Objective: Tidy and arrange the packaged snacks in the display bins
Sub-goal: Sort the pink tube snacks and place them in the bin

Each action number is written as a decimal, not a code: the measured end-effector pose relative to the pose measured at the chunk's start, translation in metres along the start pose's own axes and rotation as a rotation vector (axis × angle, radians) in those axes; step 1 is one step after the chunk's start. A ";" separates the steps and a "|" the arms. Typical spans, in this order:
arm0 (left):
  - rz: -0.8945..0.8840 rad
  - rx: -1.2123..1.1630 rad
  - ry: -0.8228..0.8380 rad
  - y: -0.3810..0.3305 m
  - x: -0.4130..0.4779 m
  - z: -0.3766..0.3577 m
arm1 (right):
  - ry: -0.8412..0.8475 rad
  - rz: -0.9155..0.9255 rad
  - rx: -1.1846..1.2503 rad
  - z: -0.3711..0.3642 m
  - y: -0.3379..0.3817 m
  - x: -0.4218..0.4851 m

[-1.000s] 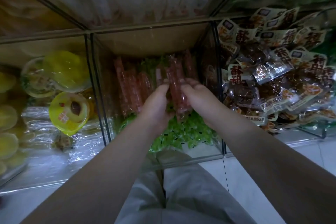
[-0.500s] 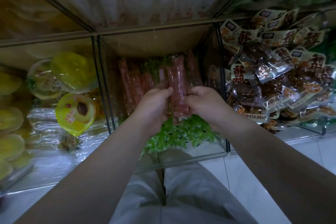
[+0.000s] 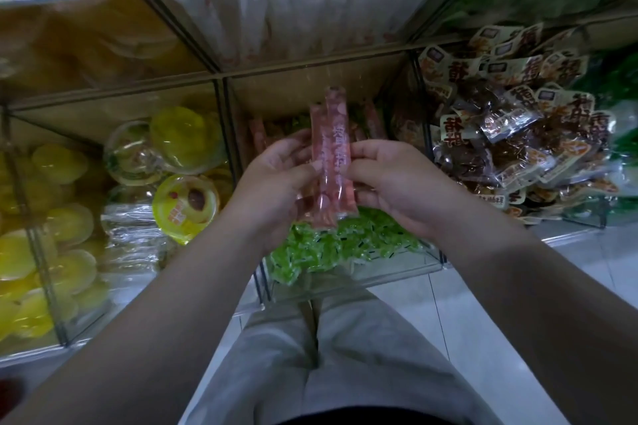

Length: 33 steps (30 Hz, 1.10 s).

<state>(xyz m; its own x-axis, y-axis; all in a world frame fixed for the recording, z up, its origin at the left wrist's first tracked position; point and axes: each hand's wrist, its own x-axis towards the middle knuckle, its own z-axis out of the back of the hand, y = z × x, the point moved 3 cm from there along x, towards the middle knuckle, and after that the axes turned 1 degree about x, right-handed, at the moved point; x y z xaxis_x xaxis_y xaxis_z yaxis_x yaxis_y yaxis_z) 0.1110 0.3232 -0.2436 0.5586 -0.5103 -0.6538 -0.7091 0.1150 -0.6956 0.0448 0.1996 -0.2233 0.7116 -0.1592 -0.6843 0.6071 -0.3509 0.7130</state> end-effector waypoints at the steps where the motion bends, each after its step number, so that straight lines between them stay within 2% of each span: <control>1: -0.014 0.000 -0.004 -0.004 -0.005 0.002 | 0.004 0.003 -0.007 -0.004 0.004 -0.004; 9: -0.114 -0.124 -0.026 -0.047 -0.047 0.004 | 0.068 0.120 0.106 -0.032 0.036 -0.042; 25: -0.316 -0.051 0.028 -0.113 -0.127 0.006 | 0.081 0.281 0.154 -0.072 0.087 -0.108; 33: -0.388 -0.107 0.036 -0.146 -0.142 -0.005 | 0.083 0.351 0.225 -0.081 0.120 -0.125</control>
<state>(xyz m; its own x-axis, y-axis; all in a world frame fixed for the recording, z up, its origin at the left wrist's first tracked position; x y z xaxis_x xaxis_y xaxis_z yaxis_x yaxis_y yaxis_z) 0.1330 0.3744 -0.0469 0.7795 -0.5280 -0.3370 -0.4908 -0.1806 -0.8523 0.0575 0.2525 -0.0392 0.8931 -0.2329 -0.3848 0.2373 -0.4828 0.8430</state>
